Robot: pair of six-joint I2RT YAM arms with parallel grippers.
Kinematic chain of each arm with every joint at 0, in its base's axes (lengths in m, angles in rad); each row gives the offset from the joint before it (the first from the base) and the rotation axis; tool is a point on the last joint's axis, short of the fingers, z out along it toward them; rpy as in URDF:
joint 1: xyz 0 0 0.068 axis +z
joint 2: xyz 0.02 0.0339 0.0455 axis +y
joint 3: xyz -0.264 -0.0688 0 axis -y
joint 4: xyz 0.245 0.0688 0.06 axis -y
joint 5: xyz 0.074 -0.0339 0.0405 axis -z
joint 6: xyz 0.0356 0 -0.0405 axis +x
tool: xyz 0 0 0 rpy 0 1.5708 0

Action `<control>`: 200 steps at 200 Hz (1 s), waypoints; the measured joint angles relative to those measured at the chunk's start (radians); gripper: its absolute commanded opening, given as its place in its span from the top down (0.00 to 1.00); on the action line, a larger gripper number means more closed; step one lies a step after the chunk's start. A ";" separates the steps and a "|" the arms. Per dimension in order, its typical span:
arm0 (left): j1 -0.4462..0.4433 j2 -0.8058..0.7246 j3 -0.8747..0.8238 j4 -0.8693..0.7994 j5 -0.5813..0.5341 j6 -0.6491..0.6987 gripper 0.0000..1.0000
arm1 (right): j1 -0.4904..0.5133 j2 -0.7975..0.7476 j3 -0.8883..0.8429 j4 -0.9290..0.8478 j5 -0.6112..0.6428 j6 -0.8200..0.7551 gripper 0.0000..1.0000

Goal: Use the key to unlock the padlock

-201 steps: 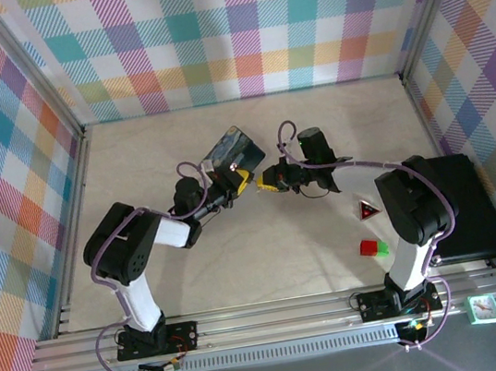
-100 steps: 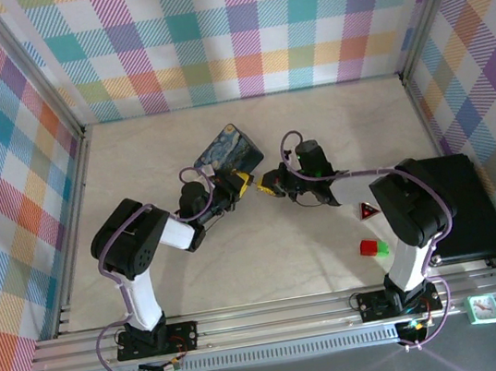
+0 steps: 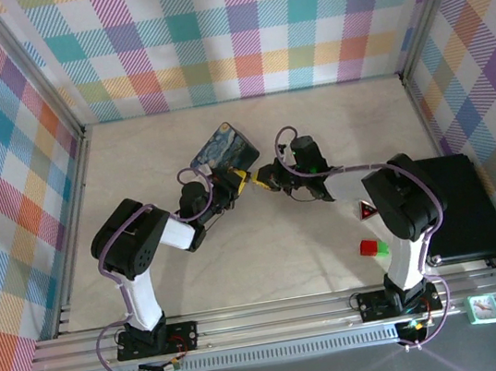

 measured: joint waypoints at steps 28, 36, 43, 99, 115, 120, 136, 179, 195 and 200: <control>0.000 0.000 0.010 0.003 -0.018 -0.010 1.00 | -0.004 0.009 0.053 -0.060 -0.008 -0.021 1.00; -0.001 0.000 0.012 0.004 -0.026 -0.014 1.00 | -0.007 0.017 0.080 -0.090 -0.016 -0.026 1.00; -0.001 0.000 0.015 0.005 -0.037 -0.019 1.00 | -0.010 0.025 0.102 -0.114 -0.023 -0.034 1.00; -0.006 0.000 0.018 0.004 -0.049 0.005 1.00 | -0.024 0.032 0.087 -0.082 -0.059 0.073 1.00; -0.008 0.013 0.028 0.004 -0.041 0.043 1.00 | -0.037 0.043 0.045 0.014 -0.087 0.186 1.00; -0.009 0.019 0.034 0.006 -0.032 0.058 1.00 | -0.042 0.046 0.030 0.047 -0.094 0.224 1.00; -0.011 0.039 0.051 0.013 -0.010 0.107 1.00 | -0.058 0.061 -0.024 0.175 -0.118 0.379 1.00; -0.014 0.070 0.086 0.079 0.005 0.206 1.00 | -0.071 0.107 -0.089 0.481 -0.136 0.764 1.00; -0.010 0.079 0.103 0.103 0.001 0.232 1.00 | -0.068 0.125 -0.090 0.567 -0.114 0.835 1.00; -0.008 0.080 0.106 0.109 0.000 0.238 1.00 | -0.067 0.130 -0.090 0.591 -0.106 0.850 1.00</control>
